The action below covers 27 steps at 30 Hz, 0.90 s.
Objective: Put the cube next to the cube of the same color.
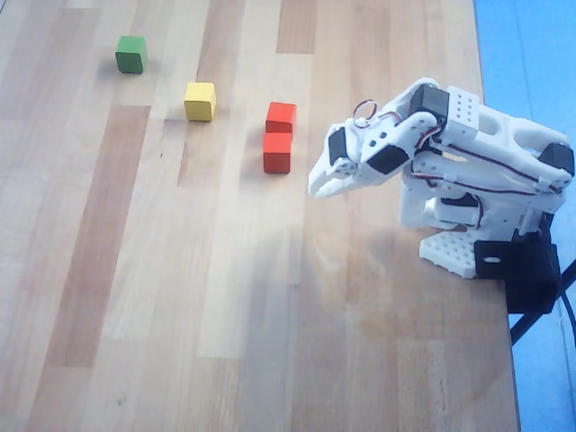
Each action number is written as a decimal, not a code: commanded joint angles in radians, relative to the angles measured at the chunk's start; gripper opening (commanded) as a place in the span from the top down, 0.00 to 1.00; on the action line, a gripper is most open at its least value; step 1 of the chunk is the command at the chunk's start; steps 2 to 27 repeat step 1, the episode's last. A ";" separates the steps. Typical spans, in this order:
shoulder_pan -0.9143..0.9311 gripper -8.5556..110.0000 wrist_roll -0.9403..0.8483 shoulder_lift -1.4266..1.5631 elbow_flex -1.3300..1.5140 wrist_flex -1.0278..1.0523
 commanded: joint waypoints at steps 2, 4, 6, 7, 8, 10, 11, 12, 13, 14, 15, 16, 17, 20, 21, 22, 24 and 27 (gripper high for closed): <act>-0.002 0.93 0.005 0.029 -0.041 0.018; -0.002 0.93 0.005 0.029 -0.041 0.018; -0.002 0.93 0.005 0.029 -0.041 0.018; -0.002 0.93 0.005 0.029 -0.041 0.018; -0.002 0.93 0.005 0.029 -0.041 0.018; -0.002 0.93 0.005 0.029 -0.041 0.018; -0.002 0.93 0.005 0.029 -0.041 0.018; -0.002 0.93 0.005 0.029 -0.041 0.018; -0.002 0.93 0.005 0.029 -0.041 0.018; -0.002 0.93 0.005 0.029 -0.041 0.018; -0.002 0.93 0.005 0.029 -0.041 0.018; -0.002 0.93 0.005 0.029 -0.041 0.018; -0.002 0.93 0.005 0.029 -0.041 0.018; -0.002 0.93 0.005 0.029 -0.041 0.018; -0.002 0.93 0.005 0.029 -0.041 0.018; -0.002 0.93 0.005 0.029 -0.041 0.018; -0.002 0.93 0.005 0.029 -0.041 0.018; -0.002 0.93 0.005 0.029 -0.041 0.018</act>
